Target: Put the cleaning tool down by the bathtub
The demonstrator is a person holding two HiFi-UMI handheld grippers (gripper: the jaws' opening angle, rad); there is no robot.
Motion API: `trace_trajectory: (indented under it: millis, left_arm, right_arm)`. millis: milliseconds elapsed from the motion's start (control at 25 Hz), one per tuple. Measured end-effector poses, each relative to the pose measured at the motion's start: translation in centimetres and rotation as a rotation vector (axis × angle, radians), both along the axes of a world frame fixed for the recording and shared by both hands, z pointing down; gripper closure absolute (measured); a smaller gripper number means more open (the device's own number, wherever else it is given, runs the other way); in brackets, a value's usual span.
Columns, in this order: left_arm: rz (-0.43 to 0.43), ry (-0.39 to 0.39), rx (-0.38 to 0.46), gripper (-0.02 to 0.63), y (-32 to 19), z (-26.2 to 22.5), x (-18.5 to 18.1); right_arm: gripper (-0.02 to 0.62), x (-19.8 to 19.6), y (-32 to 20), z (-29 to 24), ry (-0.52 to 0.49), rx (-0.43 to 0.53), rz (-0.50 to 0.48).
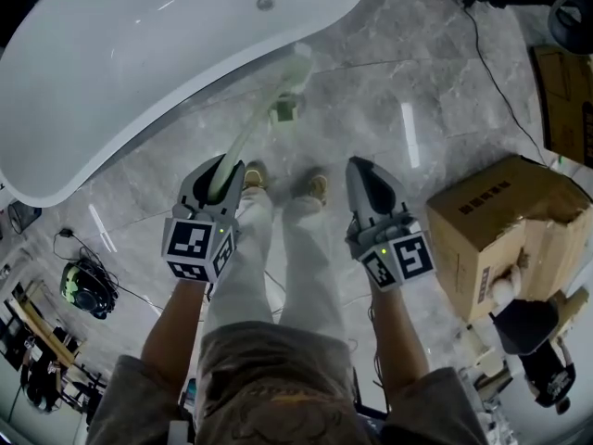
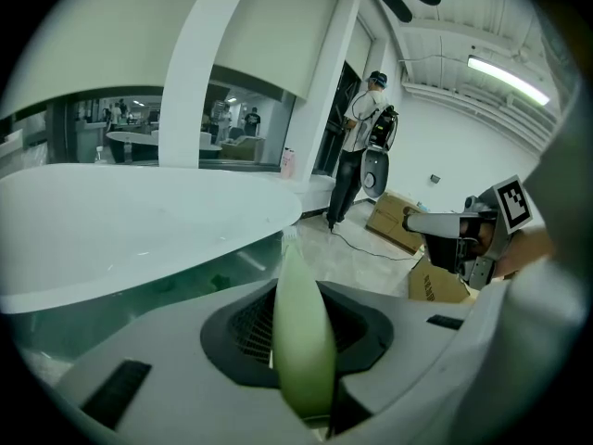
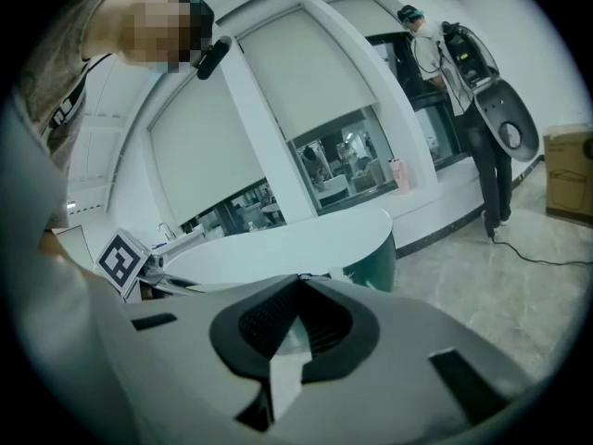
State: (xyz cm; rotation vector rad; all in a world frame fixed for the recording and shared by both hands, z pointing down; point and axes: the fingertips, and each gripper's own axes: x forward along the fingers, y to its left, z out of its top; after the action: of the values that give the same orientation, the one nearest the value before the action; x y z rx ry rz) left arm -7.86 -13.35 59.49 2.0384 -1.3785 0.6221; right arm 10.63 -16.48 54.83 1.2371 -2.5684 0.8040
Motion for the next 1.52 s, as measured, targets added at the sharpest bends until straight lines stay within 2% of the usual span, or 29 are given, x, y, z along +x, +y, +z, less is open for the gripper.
trace_trajectory:
  millis: [320, 720, 1040, 1360, 1520]
  left_arm:
    - [0.011, -0.023, -0.061, 0.5, -0.7, 6.0, 1.2]
    - [-0.047, -0.053, -0.195, 0.5, -0.2, 13.3, 1.6]
    - [-0.064, -0.111, -0.299, 0.5, -1.1, 20.0, 1.7]
    - [-0.069, -0.172, -0.445, 0.5, -1.0, 25.9, 2.1]
    - [-0.079, -0.179, -0.515, 0.502, -0.8, 28.3, 3.0]
  right_arm:
    - [0.597, 0.1, -0.1, 2.7, -0.001, -0.013, 0.012]
    - [0.597, 0.8, 0.3, 5.2, 0.007, -0.047, 0.007]
    - [0.597, 0.5, 0.0, 6.9, 0.007, -0.076, -0.022]
    - [0.597, 0.7, -0.7, 8.3, 0.01, -0.106, -0.04]
    - [0.597, 0.8, -1.0, 9.1, 0.01, -0.123, -0.055]
